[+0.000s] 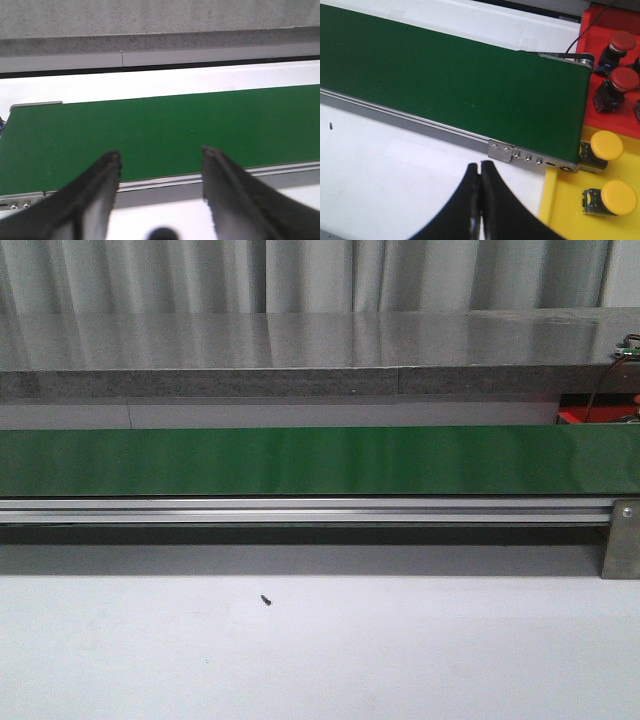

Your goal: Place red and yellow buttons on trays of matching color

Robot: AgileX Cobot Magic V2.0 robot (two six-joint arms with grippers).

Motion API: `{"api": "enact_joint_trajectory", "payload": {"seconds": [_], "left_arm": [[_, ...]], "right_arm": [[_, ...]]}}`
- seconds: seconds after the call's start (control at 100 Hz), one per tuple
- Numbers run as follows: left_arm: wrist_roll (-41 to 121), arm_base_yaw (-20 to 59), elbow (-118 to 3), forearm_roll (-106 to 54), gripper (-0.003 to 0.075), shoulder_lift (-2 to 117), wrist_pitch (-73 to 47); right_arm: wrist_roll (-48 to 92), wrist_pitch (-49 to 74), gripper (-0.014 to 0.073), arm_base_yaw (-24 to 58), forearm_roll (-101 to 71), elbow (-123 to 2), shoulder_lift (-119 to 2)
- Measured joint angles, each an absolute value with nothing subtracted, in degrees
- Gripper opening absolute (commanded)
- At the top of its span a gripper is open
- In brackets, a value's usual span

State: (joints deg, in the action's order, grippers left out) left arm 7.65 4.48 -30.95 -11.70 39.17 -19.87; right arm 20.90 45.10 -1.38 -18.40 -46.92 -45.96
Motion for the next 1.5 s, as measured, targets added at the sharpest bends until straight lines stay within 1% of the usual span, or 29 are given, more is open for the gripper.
{"api": "enact_joint_trajectory", "payload": {"seconds": [0.04,0.32,0.42,0.53,0.75,0.89,1.0,1.23,1.5], "left_arm": [[7.65,4.48,-30.95,-11.7,0.0563,39.17,-19.87],[7.13,4.23,-31.39,-12.0,0.0554,39.17,-20.91],[6.34,2.01,-34.21,-12.14,0.0554,40.35,-23.81],[5.97,-2.93,-40.16,-12.03,0.0554,43.64,-28.09],[5.97,-15.24,-54.13,-11.54,0.0554,56.56,-35.75],[5.89,-20.25,-61.7,-10.92,0.0554,66.11,-37.4],[5.89,-21.59,-66.91,-9.48,0.0554,73.78,-38.66],[5.89,-21.62,-76.53,-8.08,0.0554,88.13,-41.5],[5.89,-21.62,-83.46,-5.77,0.0554,97.92,-41.44]], "right_arm": [[20.9,45.1,-0.0068,-1.38,-18.4,-46.92,-45.96],[20.9,45.33,-0.0068,-1.38,-18.4,-46.92,-45.96],[20.9,45.33,-0.0068,-1.38,-18.4,-46.92,-45.96],[20.9,45.33,-0.0068,-1.38,-18.4,-46.92,-45.96],[20.9,45.4,-0.0068,-1.38,-18.4,-46.92,-45.96],[20.9,45.4,-0.0068,-1.38,-18.4,-46.92,-45.96],[20.9,45.4,-0.0068,-1.38,-18.4,-46.92,-45.96],[20.9,45.4,-0.0068,-1.38,-18.4,-46.92,-45.96],[20.9,45.4,-0.0068,-1.38,-18.4,-46.92,-45.96]]}}
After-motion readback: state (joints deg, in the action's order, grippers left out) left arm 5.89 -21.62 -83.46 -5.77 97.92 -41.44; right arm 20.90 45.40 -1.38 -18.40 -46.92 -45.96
